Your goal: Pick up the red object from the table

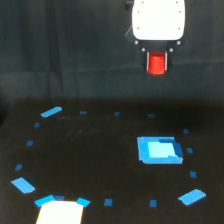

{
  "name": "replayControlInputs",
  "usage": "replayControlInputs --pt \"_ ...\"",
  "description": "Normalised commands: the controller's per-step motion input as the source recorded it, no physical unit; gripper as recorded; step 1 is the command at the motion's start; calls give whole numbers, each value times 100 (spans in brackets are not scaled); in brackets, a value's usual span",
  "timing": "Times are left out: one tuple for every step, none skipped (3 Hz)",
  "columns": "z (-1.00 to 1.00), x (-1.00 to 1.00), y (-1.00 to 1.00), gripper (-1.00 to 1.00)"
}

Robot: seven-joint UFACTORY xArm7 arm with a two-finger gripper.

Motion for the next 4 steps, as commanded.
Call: replayControlInputs --pt "76 18 50 -75" --pt "77 19 -32 -74" --pt "100 -33 -33 -63" --pt "91 20 -47 -100"
